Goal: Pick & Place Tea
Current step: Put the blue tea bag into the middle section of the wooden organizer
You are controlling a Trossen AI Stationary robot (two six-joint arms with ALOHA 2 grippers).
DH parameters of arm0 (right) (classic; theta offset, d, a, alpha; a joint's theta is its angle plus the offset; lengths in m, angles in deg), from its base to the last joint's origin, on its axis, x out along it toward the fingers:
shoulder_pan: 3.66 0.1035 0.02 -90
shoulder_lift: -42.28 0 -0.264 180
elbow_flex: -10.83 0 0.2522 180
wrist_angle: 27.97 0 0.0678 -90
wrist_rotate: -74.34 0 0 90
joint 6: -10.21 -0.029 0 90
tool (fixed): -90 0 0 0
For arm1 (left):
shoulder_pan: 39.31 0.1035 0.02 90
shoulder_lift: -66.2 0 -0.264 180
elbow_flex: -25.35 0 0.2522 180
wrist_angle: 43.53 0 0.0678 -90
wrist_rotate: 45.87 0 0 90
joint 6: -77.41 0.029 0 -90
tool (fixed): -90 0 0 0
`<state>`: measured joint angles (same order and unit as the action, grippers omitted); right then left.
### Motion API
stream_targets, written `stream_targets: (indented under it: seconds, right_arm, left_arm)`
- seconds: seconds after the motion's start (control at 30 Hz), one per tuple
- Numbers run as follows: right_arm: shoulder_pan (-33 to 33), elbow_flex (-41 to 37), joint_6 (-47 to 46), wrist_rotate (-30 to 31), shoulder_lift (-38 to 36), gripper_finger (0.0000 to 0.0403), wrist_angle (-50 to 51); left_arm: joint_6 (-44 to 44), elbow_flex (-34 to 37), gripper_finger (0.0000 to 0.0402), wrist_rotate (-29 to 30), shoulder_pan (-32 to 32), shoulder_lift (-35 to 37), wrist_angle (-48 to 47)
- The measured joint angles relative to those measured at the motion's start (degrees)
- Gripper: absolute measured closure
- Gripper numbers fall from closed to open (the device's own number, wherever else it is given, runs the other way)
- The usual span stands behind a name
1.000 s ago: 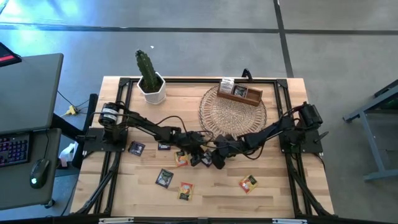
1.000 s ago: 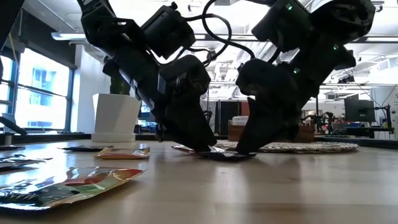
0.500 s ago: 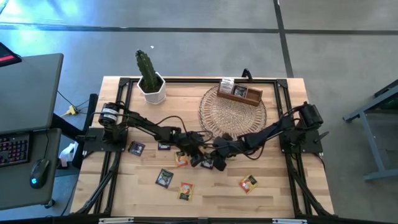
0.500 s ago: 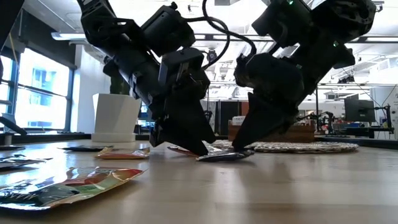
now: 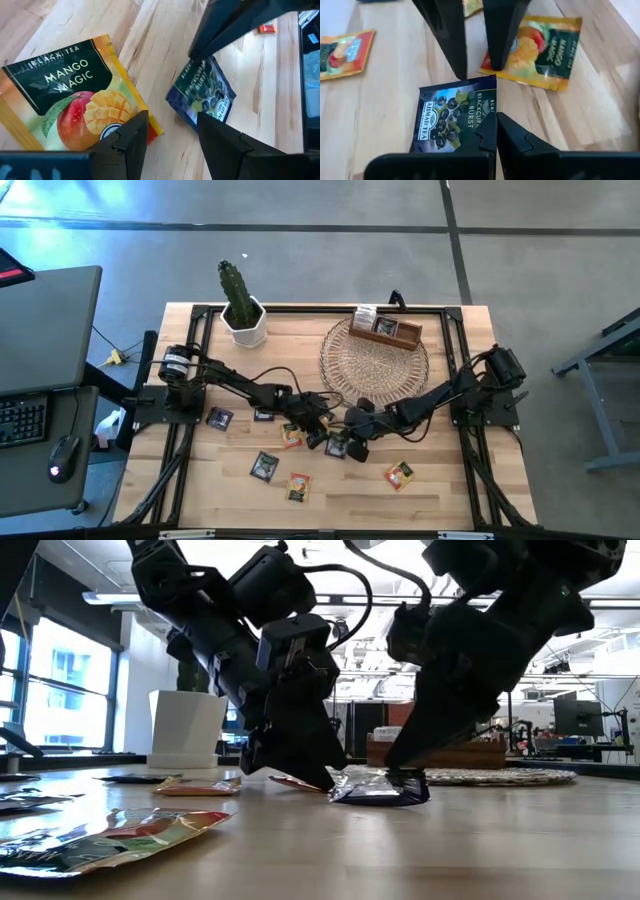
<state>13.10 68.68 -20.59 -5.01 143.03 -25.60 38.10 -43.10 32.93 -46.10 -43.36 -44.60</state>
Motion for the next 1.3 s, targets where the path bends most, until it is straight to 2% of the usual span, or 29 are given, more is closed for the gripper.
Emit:
stream_targets:
  seconds: [0.57, 0.73, 0.93, 1.07, 1.2, 1.3]
  right_arm:
    - [0.44, 0.09, 6.41, 2.51, -0.04, 0.0403, -6.07]
    - [0.41, 0.09, 8.28, 3.67, -0.06, 0.0403, -6.09]
    - [1.08, 0.09, 13.75, -6.66, -1.16, 0.0399, -5.90]
    - [2.06, 0.09, 13.69, -8.59, -1.86, 0.0364, -3.14]
    - [2.53, 0.09, 12.49, -4.37, -1.86, 0.0309, 2.44]
    - [2.44, 0.09, 6.03, 0.02, -1.86, 0.0271, 4.97]
  left_arm:
    - [-1.24, -0.12, 0.0232, -1.61, 0.00, 0.00, 0.80]
    - [0.04, -0.14, 0.0235, -3.67, 0.00, 0.00, 0.97]
    - [0.31, -0.16, 0.0262, -2.65, 0.04, 0.02, 0.78]
    - [1.54, -0.54, 0.0270, -1.63, 0.59, 0.15, 0.61]
    - [2.90, -2.11, 0.0271, -4.45, 0.80, 0.65, 1.03]
    - [4.73, -2.72, 0.0271, -6.60, -0.19, 0.68, 0.52]
